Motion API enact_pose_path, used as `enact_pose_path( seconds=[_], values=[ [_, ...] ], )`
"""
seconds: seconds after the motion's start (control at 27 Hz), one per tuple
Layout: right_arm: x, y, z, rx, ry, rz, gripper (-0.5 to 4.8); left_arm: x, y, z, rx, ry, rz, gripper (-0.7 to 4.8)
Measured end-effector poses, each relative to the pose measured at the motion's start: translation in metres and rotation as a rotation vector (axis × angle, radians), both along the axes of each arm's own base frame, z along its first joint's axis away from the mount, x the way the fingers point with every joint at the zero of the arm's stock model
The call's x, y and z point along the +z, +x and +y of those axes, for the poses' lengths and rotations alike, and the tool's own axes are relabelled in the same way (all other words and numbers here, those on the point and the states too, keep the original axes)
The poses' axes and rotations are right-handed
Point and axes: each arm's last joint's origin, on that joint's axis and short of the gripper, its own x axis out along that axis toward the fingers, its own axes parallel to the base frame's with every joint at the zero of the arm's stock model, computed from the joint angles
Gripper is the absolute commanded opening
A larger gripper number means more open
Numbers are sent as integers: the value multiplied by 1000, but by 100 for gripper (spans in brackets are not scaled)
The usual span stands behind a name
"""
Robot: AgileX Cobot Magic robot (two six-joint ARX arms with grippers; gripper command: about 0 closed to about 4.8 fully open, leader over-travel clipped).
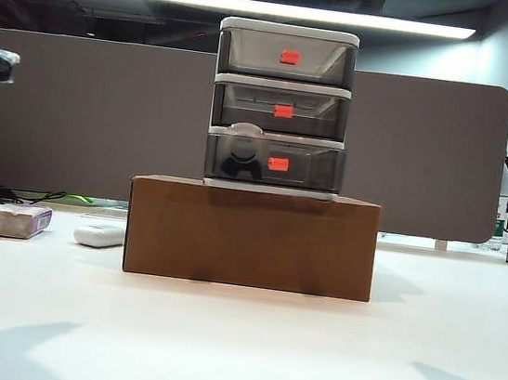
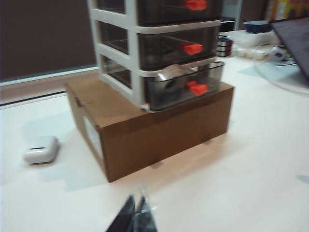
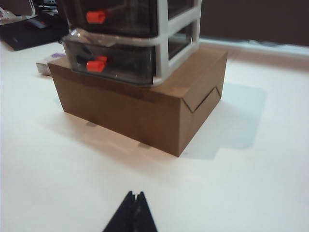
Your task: Open the third layer of the drawer on the table, pick up the transparent tape on the table and put it in, and finally close the drawer.
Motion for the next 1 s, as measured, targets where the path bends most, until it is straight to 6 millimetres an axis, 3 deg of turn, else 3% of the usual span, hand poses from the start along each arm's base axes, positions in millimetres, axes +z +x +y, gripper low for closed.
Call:
enact_pose_path(
  seconds=[0.26,0.44,0.7,1.0],
  values=[
    [0,2,-4,-35,-67,-32,-5,-2,15,16,171,27,6,-6],
    [-2,6,-15,-149,-105,-26,-5,-2,30,40,268,27,13,-6],
    [-2,10,-27,-276,-128,-29,-5,-1,35,63,331,15,11,-5],
    [-1,10,-27,-284,-125,-37,-5,-2,36,66,346,11,15,-5]
  ],
)
